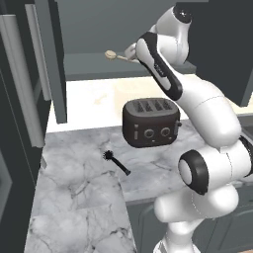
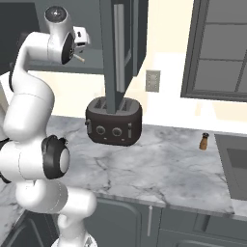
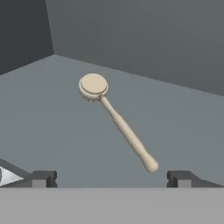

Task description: Pick the dish brush and dish brush from the cabinet and place them on the counter.

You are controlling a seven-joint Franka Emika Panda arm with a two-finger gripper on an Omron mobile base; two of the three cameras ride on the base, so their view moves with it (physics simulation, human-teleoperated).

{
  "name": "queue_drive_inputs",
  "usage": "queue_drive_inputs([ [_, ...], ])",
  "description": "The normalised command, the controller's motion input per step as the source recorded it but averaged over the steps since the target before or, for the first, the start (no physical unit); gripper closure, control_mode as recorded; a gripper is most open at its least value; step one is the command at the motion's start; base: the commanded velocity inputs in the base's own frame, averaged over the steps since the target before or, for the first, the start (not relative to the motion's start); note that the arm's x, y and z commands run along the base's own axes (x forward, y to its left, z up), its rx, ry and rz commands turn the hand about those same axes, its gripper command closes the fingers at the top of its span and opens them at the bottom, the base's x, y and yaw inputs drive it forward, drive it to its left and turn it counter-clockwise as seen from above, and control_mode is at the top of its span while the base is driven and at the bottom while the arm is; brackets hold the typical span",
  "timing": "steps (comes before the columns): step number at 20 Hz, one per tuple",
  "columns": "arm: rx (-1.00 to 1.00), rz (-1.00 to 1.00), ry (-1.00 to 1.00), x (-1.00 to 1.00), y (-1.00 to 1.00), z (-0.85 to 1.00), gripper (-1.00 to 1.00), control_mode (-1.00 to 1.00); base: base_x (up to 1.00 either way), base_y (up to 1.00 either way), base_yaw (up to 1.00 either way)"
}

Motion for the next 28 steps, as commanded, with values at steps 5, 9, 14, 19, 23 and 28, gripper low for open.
queue_drive_inputs([
  [5,-0.07,0.0,0.0,0.04,0.0,-0.22,-1.0,-1.0,0.0,0.0,0.0],
  [9,-0.03,0.0,0.0,0.24,0.0,-0.07,-1.0,-1.0,0.0,0.0,0.0],
  [14,0.0,0.0,0.0,0.39,0.0,0.0,-1.0,-1.0,0.0,0.0,0.0],
  [19,0.0,0.0,0.0,0.43,0.0,0.0,-1.0,-1.0,0.0,0.0,0.0],
  [23,0.0,0.0,0.01,0.42,0.0,-0.01,-1.0,-1.0,0.0,0.0,0.0],
  [28,0.0,0.0,0.04,0.39,0.0,-0.1,-1.0,-1.0,0.0,0.0,0.0],
])
